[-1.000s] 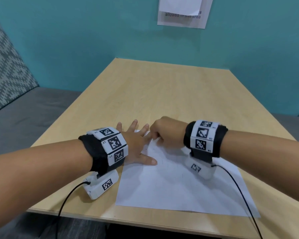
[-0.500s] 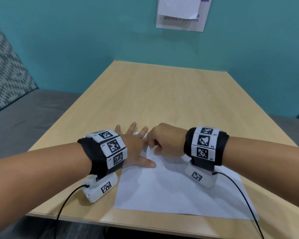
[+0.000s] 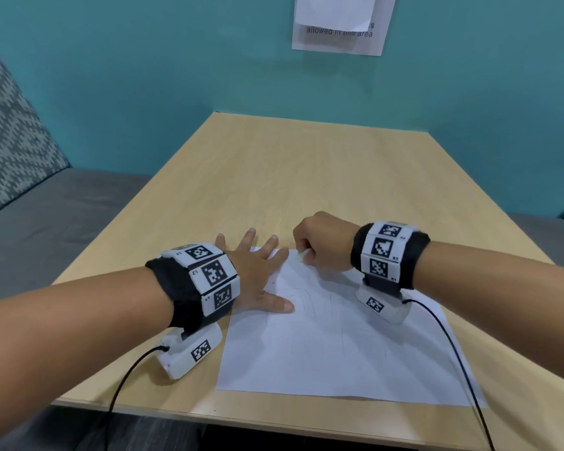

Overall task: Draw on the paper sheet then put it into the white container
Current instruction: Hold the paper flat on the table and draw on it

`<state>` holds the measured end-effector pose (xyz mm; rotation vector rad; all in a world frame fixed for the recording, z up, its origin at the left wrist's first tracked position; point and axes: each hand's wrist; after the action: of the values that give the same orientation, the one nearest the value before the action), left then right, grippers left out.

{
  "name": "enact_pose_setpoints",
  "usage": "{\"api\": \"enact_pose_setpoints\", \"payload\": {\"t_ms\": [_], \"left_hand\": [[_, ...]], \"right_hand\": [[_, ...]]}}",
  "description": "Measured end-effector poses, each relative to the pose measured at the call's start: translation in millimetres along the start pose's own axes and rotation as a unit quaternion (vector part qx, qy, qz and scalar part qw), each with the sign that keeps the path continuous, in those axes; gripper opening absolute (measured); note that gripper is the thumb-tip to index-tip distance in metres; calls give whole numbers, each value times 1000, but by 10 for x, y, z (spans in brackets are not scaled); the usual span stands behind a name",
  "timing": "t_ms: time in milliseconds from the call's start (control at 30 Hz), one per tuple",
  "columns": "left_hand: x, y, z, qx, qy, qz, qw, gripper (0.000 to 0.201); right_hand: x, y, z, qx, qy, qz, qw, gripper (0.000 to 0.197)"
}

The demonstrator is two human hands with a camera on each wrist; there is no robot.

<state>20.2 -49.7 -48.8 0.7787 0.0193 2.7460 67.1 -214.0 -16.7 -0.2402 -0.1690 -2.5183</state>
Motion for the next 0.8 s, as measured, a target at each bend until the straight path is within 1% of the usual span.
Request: {"api": "enact_pose_setpoints", "payload": {"t_ms": [100, 133, 167, 200, 267, 300, 333, 367, 400, 433, 500, 533, 567, 667, 700, 733, 800], "left_hand": [[18, -4, 10, 14, 0, -7, 1000, 101], [16, -5, 16, 13, -1, -5, 1000, 101], [9, -4, 19, 7, -3, -1, 1000, 102], [3, 0, 17, -2, -3, 3, 1000, 103], [-6, 6, 1, -8, 0, 4, 1000, 104], [-3, 8, 0, -6, 1, 1, 1000, 103], [4, 4, 2, -2, 1, -2, 1000, 103], [8, 3, 3, 0, 1, -4, 1000, 102], [6, -5, 7, 1, 1, -3, 1000, 102], [1, -8, 7, 0, 0, -1, 1000, 103], [-11, 4, 7, -7, -1, 4, 1000, 104], [-12, 9, 0, -7, -1, 6, 1000, 104], [-10, 11, -3, -6, -1, 7, 1000, 104], [-6, -2, 3, -1, -1, 4, 1000, 104], [-10, -8, 5, -1, -1, 4, 1000, 104], [-17, -12, 4, -4, -1, 5, 1000, 104], [-27, -4, 0, -10, 3, 5, 1000, 104]], "right_hand": [[95, -215, -72, 19, -41, 62, 997, 7], [86, -212, -67, 19, -39, 65, 997, 7], [59, -152, -38, 19, -28, 41, 999, 6], [27, -69, -23, 7, -15, 14, 1000, 12], [13, 17, -20, 4, -1, -1, 1000, 20], [41, -24, -33, 7, -6, 9, 1000, 16], [75, -95, -55, 7, -17, 31, 999, 9], [123, -166, -78, 5, -27, 54, 998, 9], [135, -191, -87, 4, -31, 68, 997, 14], [111, -156, -70, 8, -27, 58, 998, 14], [39, -10, -22, -5, -9, 5, 1000, 6], [16, 34, -18, -8, 0, -8, 1000, 10], [20, 20, -29, -4, 1, -10, 1000, 12], [119, -152, -96, 1, -23, 46, 999, 7], [122, -149, -93, 1, -24, 53, 998, 7], [104, -102, -62, 5, -19, 38, 999, 5], [53, 37, -18, -11, -2, -5, 1000, 15]]}}
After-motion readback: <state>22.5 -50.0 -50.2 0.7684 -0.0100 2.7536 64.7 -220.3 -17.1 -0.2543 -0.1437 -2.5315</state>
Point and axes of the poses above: each hand's wrist, its own x-axis away from the middle knuckle, its own z-axis out of the back of the hand, y = z × x, and after that the axes turned 11 degrees about x, right-handed
